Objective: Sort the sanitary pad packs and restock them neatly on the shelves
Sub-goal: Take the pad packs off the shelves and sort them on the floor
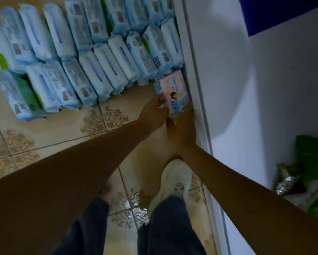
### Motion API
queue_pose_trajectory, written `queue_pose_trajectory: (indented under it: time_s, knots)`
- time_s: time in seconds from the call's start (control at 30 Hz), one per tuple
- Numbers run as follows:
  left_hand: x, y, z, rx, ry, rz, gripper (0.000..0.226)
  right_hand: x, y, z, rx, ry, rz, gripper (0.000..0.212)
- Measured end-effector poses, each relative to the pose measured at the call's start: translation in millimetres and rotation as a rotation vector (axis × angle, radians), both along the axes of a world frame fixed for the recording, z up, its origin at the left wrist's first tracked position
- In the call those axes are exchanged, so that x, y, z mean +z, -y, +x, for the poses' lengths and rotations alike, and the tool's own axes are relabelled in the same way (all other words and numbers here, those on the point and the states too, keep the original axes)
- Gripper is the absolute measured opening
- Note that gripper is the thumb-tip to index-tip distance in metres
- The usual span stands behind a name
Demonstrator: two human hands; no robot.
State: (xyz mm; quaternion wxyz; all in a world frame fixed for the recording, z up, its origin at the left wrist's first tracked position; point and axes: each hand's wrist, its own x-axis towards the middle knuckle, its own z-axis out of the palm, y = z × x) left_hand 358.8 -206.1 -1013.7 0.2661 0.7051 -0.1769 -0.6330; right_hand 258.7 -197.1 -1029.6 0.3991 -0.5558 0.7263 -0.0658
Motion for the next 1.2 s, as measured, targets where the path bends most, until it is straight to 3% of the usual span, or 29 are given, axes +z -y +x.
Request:
queue_pose_trajectory:
  time_s: [0.13, 0.23, 0.4, 0.6, 0.87, 1.2]
  knots:
    - [38.0, 1.1, 11.9, -0.133, 0.067, 0.007, 0.057, 53.0, -31.7, -14.5, 0.164, -0.059, 0.084, 0.072]
    - [96.8, -13.9, 34.1, -0.471, 0.320, -0.113, 0.061, 113.3, -39.2, -19.8, 0.298, -0.104, 0.035, 0.071]
    - [207.9, -29.2, 93.9, -0.854, 0.864, -0.515, 0.078, 223.4, -7.0, -13.3, 0.722, -0.258, -0.256, 0.081]
    - [351.7, -37.3, 148.4, -0.984, 1.105, -0.716, 0.086, 358.2, 38.7, 11.4, 1.030, -0.366, -0.533, 0.087]
    - [561.8, -63.2, 178.4, -0.918, 1.212, -0.879, 0.084, 576.0, 23.6, 56.4, 0.984, -0.351, -0.803, 0.072]
    - [775.1, 30.5, 115.7, -0.714, 1.258, -1.577, 0.074, 821.2, 26.4, 27.9, 0.564, -0.517, -1.208, 0.063]
